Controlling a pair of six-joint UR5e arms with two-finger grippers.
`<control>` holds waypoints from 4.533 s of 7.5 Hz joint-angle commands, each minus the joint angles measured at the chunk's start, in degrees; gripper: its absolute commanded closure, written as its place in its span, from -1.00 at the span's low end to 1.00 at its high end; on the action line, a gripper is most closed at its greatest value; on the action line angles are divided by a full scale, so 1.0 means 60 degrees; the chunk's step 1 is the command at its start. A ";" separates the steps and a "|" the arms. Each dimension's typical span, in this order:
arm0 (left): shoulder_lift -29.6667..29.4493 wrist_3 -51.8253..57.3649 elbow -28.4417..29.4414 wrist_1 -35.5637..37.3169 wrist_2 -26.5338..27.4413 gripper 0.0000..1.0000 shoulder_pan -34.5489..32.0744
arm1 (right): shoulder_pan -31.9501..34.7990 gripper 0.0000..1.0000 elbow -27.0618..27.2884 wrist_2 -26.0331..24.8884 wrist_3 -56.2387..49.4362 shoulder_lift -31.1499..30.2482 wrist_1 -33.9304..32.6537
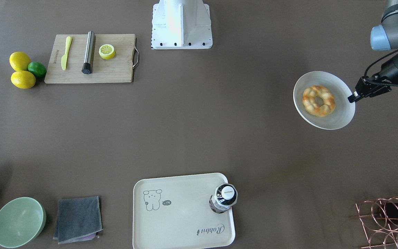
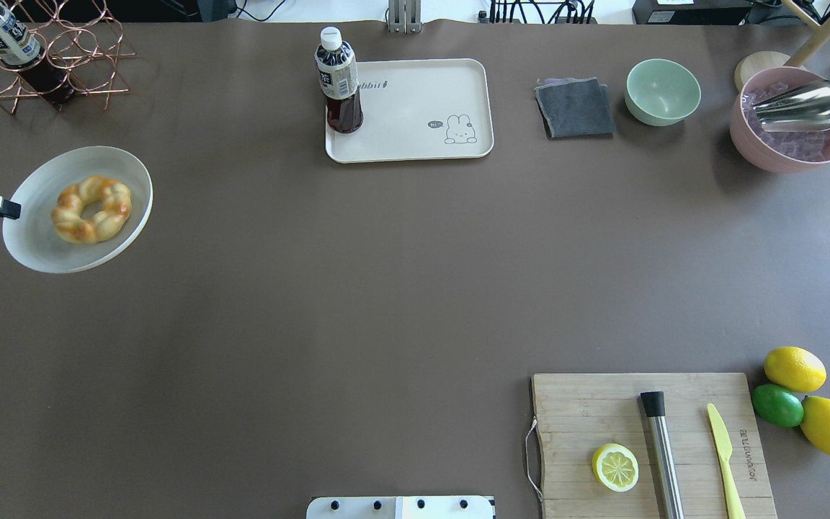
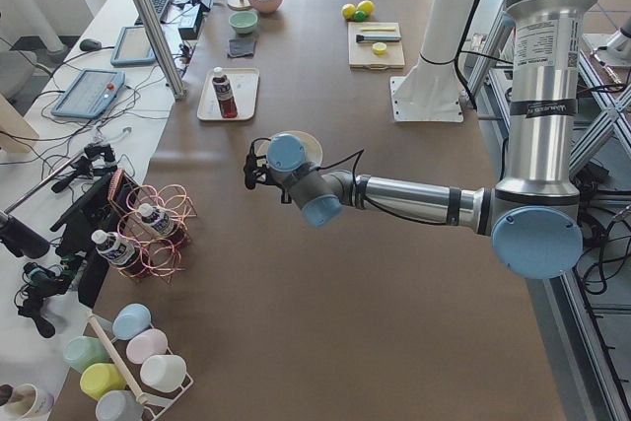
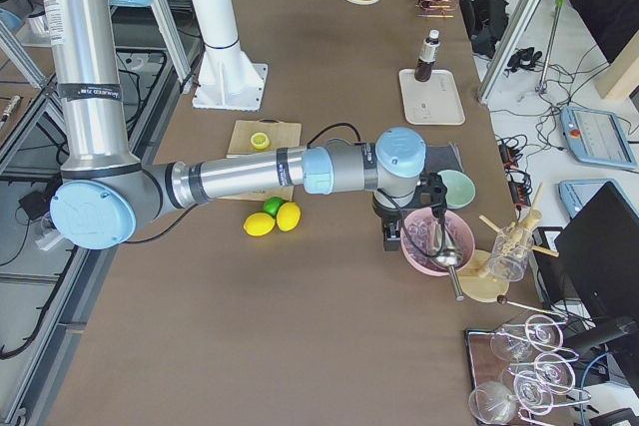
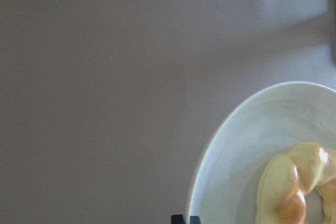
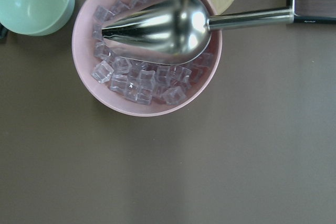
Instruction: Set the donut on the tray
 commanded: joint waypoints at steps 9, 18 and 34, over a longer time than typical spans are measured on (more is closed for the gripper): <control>-0.3926 -0.4283 -0.2808 0.5519 0.4182 1.00 0.4175 | -0.4740 -1.00 0.1291 -0.0617 0.8513 0.1353 0.4531; -0.6758 -0.6589 -0.1960 0.6914 0.6077 1.00 0.6217 | -0.6574 -0.97 0.1862 -0.1527 1.0700 0.2818 0.4400; -0.6524 -0.7074 -0.1432 0.4966 0.6853 1.00 0.6510 | -0.7089 0.24 0.2038 -0.1821 1.0715 0.2818 0.3594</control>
